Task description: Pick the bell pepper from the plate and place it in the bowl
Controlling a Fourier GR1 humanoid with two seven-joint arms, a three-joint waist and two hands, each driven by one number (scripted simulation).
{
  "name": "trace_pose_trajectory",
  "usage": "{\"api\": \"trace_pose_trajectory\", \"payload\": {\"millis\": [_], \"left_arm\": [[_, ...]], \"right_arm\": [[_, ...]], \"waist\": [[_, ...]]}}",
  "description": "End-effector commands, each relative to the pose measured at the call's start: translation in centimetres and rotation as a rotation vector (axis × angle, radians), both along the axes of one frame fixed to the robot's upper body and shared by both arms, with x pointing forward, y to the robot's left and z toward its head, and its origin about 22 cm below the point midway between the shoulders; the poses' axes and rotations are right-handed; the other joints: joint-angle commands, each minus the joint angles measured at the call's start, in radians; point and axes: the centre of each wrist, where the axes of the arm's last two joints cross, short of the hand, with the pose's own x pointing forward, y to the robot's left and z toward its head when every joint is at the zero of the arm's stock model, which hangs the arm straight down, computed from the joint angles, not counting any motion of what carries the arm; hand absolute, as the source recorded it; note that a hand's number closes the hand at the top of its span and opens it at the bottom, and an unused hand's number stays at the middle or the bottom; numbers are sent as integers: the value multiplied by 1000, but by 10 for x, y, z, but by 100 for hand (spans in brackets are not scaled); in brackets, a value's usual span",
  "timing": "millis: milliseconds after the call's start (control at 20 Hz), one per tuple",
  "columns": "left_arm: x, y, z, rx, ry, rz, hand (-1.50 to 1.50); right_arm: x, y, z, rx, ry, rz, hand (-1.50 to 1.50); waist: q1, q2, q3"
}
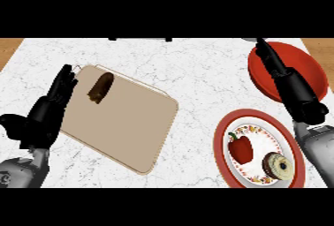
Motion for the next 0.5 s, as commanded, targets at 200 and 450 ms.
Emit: {"api": "trace_pose_trajectory", "payload": {"millis": [200, 450], "left_arm": [[-13, -22, -23, -29, 25, -201, 0], [-22, -34, -37, -71, 84, -305, 0]], "right_arm": [[-44, -23, -35, 280, 56, -253, 150], [-84, -34, -92, 164, 214, -471, -150]], "waist": [[-62, 9, 30], [-39, 12, 29]]}}
